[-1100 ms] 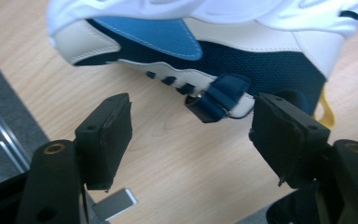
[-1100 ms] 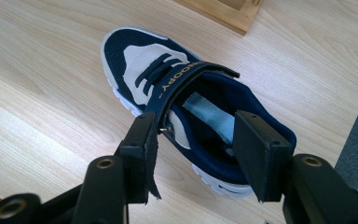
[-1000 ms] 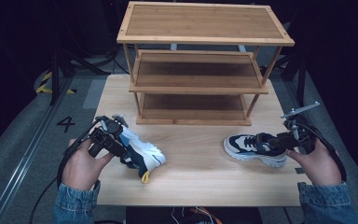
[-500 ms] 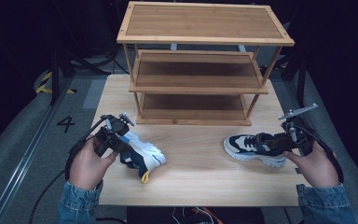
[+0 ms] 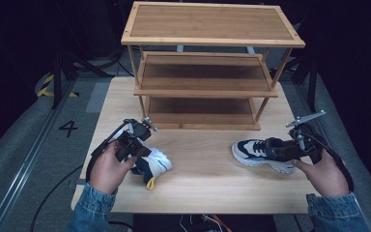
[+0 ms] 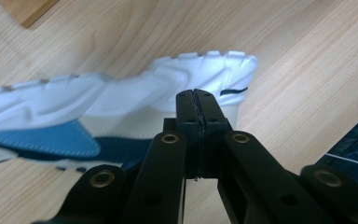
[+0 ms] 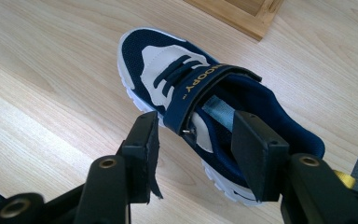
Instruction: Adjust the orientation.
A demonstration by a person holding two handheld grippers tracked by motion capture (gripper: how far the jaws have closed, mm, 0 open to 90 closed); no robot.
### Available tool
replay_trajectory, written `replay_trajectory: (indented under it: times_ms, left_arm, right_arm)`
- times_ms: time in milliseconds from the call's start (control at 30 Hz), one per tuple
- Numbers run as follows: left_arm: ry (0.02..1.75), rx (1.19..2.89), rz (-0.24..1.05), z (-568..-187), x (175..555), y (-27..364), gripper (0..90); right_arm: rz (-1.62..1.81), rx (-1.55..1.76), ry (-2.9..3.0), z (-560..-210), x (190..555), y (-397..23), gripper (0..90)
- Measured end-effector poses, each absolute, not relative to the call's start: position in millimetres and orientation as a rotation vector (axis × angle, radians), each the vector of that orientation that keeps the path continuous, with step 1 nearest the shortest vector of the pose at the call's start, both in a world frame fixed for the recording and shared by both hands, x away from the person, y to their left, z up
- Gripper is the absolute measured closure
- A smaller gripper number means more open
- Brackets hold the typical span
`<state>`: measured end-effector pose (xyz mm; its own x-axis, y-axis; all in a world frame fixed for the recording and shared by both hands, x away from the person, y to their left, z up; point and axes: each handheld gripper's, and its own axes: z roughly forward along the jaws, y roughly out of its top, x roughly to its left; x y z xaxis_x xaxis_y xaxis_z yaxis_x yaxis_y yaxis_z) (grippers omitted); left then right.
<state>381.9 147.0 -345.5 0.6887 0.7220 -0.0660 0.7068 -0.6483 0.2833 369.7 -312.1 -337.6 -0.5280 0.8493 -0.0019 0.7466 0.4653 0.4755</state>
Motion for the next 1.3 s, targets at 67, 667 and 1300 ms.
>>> replay_trajectory:
  times_ms: [67,667,1300]
  left_arm:
    - [1.128,2.621,0.073,-346.6,382.8,144.8,89.7]
    - [1.117,2.669,0.066,-361.7,401.1,119.4,89.7]
    - [1.098,2.684,0.14,-360.7,427.8,95.6,89.7]
  right_arm:
    - [0.625,1.376,2.477,-337.5,368.9,-312.0,51.7]
    - [0.621,1.415,2.469,-341.1,360.3,-318.7,52.5]
    - [0.586,1.464,2.444,-347.2,343.5,-330.4,52.3]
